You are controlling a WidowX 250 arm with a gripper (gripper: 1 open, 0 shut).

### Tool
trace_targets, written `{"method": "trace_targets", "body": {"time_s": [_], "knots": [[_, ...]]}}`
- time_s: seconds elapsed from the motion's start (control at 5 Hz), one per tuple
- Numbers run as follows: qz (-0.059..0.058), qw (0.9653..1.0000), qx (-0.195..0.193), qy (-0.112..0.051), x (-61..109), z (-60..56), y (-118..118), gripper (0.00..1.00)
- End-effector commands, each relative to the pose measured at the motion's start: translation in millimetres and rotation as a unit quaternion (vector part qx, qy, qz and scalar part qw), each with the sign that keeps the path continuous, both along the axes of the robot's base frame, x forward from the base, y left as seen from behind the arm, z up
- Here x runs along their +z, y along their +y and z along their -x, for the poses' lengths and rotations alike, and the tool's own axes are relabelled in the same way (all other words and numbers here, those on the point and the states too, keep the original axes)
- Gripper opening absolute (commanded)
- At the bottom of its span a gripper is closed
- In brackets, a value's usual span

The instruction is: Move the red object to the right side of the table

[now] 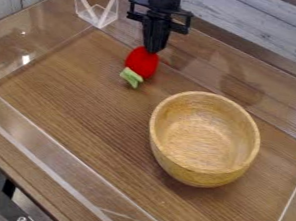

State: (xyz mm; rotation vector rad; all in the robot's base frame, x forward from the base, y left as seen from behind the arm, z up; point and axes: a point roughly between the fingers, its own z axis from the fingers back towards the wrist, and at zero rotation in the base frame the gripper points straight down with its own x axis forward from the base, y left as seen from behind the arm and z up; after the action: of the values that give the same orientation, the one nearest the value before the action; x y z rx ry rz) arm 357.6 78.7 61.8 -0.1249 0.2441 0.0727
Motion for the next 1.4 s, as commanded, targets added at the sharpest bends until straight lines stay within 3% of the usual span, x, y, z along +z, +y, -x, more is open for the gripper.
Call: {"method": "trace_targets", "body": {"time_s": [0.0, 0.2, 0.4, 1.0, 1.2], "knots": [[-0.011, 0.998, 0.006, -0.061, 47.4, -8.0, 5, 0.0], [-0.008, 0.9979, 0.008, -0.064, 54.4, -8.4, 3, 0.0], [-0.013, 0.9985, 0.004, -0.052, 41.3, -10.6, -1, 1.0], [-0.025, 0.9995, 0.008, -0.016, 3.1, -14.3, 0, 1.0], [-0.026, 0.9995, 0.01, -0.011, -3.3, -14.4, 1, 0.0]]}}
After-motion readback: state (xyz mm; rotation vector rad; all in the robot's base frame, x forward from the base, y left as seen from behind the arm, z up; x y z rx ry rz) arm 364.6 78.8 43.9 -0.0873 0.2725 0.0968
